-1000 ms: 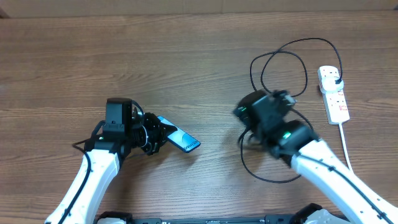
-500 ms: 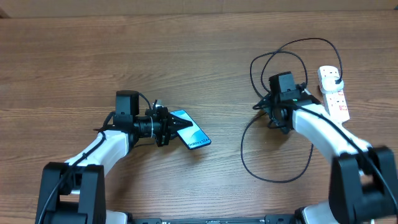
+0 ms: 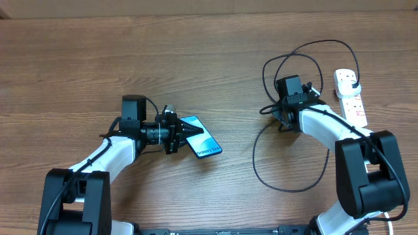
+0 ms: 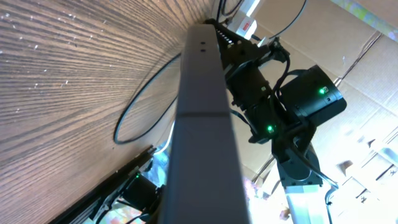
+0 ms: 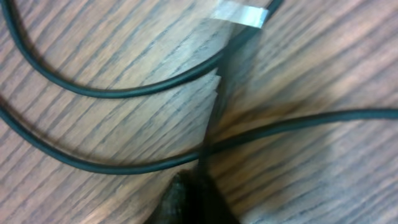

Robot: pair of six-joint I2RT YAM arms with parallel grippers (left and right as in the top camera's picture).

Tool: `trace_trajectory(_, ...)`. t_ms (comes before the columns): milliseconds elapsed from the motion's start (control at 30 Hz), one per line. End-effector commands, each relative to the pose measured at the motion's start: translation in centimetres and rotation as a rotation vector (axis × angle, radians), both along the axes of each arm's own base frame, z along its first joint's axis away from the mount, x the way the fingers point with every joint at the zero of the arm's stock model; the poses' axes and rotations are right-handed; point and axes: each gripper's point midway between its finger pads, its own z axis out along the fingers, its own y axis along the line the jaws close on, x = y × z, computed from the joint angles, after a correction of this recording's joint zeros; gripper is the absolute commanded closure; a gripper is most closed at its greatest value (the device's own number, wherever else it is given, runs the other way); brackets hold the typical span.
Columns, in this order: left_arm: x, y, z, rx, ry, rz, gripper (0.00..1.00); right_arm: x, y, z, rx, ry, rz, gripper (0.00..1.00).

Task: Plug charger to phone and switch on socket
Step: 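Grasp the black USB-C cable plug with the right gripper, then bring the cable plug to the phone's bottom port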

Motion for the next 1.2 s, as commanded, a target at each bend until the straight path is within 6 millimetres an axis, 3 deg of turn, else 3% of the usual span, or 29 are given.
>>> trace_trajectory(0,0.4,0.0,0.8,-0.018,-0.037,-0.01,0.96,-0.8,1.7,-0.2,0.058,0.058,0.135,0.96)
trace_trajectory(167,0.0,0.0,1.6,-0.055,-0.116,-0.059,0.96,-2.5,4.5,2.1,0.212,0.097,0.225,0.96)
trace_trajectory(300,0.0,0.3,2.9,-0.117,-0.199,-0.093,0.96,-3.9,9.4,6.3,0.432,0.033,0.521,0.96)
trace_trajectory(367,0.1,0.7,4.0,-0.163,-0.251,-0.111,0.96,-5.0,10.9,8.5,0.51,0.005,0.619,0.96)
trace_trajectory(533,0.2,2.0,6.6,-0.263,-0.39,-0.158,0.96,-8.6,10.9,12.3,0.53,-0.004,0.706,0.96)
trace_trajectory(733,0.6,2.8,6.9,-0.266,-0.416,-0.14,0.96,-14.2,11.5,16.5,0.532,-0.041,0.907,0.96)
trace_trajectory(967,0.7,2.9,6.8,-0.259,-0.414,-0.133,0.96,-20.3,15.1,20.8,0.529,-0.15,1.159,0.96)
trace_trajectory(1167,0.9,2.9,6.7,-0.245,-0.444,-0.13,0.96,-24.0,17.7,20.5,0.504,-0.077,1.21,0.96)
